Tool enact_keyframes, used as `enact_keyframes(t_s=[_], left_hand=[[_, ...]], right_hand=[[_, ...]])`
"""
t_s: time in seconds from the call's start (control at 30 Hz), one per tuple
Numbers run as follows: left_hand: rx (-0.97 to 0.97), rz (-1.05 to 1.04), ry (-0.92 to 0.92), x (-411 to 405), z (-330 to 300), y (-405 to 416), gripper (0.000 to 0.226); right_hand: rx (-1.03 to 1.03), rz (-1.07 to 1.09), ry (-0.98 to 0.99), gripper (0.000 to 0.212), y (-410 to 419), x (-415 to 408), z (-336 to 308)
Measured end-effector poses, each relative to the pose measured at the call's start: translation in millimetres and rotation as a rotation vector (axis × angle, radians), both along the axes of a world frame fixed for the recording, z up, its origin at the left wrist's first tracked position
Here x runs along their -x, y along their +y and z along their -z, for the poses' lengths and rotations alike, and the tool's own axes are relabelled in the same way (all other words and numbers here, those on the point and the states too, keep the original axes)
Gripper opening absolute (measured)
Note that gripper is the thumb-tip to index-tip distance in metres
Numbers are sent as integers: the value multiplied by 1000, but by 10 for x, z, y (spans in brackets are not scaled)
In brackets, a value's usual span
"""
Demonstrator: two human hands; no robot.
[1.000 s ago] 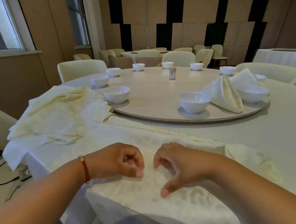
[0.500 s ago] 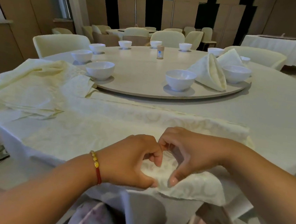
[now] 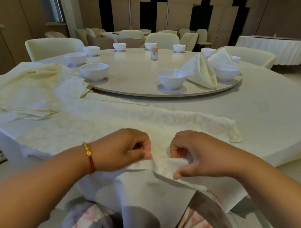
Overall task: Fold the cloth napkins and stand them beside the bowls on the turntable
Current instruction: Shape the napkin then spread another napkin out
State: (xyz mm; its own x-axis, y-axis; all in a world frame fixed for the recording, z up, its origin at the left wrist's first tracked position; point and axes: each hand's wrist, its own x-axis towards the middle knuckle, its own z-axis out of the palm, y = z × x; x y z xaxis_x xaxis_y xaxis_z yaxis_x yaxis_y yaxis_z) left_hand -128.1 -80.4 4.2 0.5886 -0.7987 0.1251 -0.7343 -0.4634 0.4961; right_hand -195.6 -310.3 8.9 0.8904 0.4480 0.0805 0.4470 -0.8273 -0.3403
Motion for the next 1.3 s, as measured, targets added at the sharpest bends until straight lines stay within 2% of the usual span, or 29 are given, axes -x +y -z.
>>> enact_keyframes(t_s=[0.3, 0.4, 0.5, 0.63, 0.7, 0.83, 0.9, 0.97, 1.07, 1.13, 1.23, 1.3], left_hand=[[179, -295, 148, -335, -98, 326, 15], [246, -320, 320, -397, -105, 449, 19], [186, -299, 449, -411, -169, 539, 18], [-1, -370, 385, -562, -284, 633, 15], [-19, -431, 396, -687, -349, 669, 11], [65, -520, 559, -955, -543, 747, 12], [109, -575, 606, -1116, -649, 770, 11], [177, -644, 628, -1295, -756, 764, 11], [340, -746, 681, -1556, -898, 701, 8], [516, -805, 706, -1734, -964, 663, 4], [694, -808, 555, -2031, -973, 633, 13], [695, -778, 434, -2158, -922, 630, 34]], right_hand=[[-149, 160, -7, 19, -158, -143, 22], [-218, 260, -16, 20, -214, -282, -61], [-274, 360, -51, 19, -260, -459, -232], [-316, 408, -78, 25, -194, -819, -481], [-294, 403, -108, 30, -97, -1060, -593], [-90, 525, -190, 19, 118, -1607, -789], [34, 627, -180, 20, 226, -1886, -863], [64, 699, -141, 24, 313, -2169, -911], [-11, 768, -128, 26, 382, -2500, -937], [-94, 717, -225, 26, 395, -2685, -950], [-233, 595, -260, 32, 416, -2850, -1004], [-316, 496, -197, 52, 447, -2880, -1006]])
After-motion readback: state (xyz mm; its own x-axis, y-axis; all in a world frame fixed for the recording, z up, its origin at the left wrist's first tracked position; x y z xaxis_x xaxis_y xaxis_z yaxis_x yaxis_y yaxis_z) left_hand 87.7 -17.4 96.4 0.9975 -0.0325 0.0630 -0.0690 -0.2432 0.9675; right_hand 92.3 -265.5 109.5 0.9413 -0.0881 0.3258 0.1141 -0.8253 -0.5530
